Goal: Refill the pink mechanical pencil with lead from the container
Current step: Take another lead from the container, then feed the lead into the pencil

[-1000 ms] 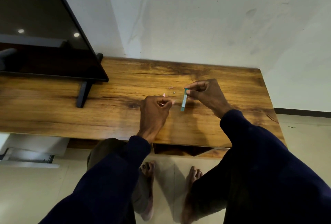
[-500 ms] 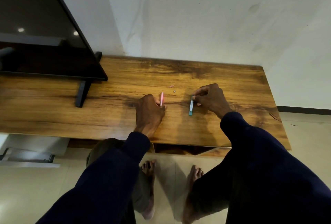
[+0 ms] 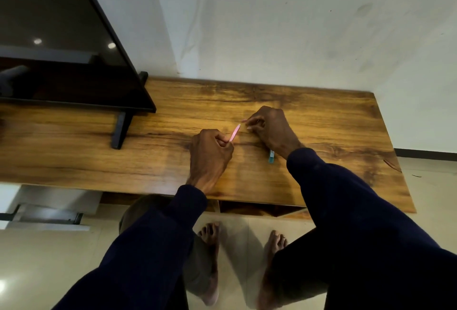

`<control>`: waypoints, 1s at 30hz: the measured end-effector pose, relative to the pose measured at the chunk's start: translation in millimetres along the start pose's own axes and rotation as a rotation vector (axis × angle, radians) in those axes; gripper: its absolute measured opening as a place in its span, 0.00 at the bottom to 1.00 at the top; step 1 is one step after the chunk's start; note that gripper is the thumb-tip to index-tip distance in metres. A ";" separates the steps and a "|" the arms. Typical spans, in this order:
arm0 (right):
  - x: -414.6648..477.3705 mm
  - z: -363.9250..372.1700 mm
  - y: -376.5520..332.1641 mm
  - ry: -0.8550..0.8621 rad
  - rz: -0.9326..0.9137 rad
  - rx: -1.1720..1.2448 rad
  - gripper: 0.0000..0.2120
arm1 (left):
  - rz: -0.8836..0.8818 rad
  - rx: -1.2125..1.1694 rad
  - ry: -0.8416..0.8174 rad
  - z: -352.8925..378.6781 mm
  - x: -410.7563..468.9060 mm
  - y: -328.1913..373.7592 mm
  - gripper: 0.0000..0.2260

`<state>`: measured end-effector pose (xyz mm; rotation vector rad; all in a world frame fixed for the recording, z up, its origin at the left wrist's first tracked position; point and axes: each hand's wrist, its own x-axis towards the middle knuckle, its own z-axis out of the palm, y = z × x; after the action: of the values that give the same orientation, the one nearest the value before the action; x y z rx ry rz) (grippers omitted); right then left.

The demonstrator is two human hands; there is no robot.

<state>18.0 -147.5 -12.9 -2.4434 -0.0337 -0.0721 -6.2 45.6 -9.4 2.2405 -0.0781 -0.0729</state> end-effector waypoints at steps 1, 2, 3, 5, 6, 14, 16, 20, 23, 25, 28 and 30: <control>0.3 1.4 0.5 0.009 -0.001 0.008 0.05 | 0.010 -0.009 0.004 -2.4 0.5 -0.7 0.03; 1.0 2.8 1.6 0.017 -0.006 0.010 0.05 | 0.018 -0.019 0.008 -4.5 0.8 -1.1 0.03; 2.0 4.2 2.6 0.023 -0.015 0.001 0.05 | 0.025 -0.028 0.008 -6.3 0.5 -1.2 0.04; 4.0 6.3 3.6 0.027 -0.038 -0.052 0.05 | 0.031 -0.046 0.004 -8.4 -0.5 -0.6 0.05; 5.0 7.4 4.0 0.023 -0.049 -0.086 0.05 | 0.028 -0.058 0.004 -8.8 -1.3 -0.2 0.06; -3.9 3.5 -5.0 0.059 0.181 0.208 0.03 | 0.020 -0.186 -0.008 -12.2 -9.2 5.6 0.06; -10.0 -7.7 -12.4 0.077 0.218 0.464 0.04 | 0.024 -0.203 -0.007 -12.8 -10.9 6.9 0.06; -20.1 -29.7 -23.1 0.043 0.172 0.707 0.08 | 0.017 -0.251 0.002 -12.5 -11.0 9.8 0.06; -21.9 -36.9 -25.6 0.012 0.179 0.782 0.08 | 0.047 -0.258 0.006 -12.3 -12.3 13.1 0.07; -22.6 -37.1 -24.7 0.016 0.198 0.800 0.07 | 0.063 -0.261 0.006 -12.6 -13.7 16.2 0.08; -24.2 -37.8 -25.1 0.009 0.219 0.888 0.05 | 0.076 -0.268 -0.005 -12.7 -14.9 19.7 0.10; -25.4 -39.2 -25.0 -0.002 0.213 0.955 0.04 | 0.080 -0.278 -0.010 -13.1 -15.3 20.6 0.10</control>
<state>-10.1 -153.6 31.5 -1.4809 0.1572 0.0383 -21.1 44.3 15.3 1.9577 -0.1536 -0.0490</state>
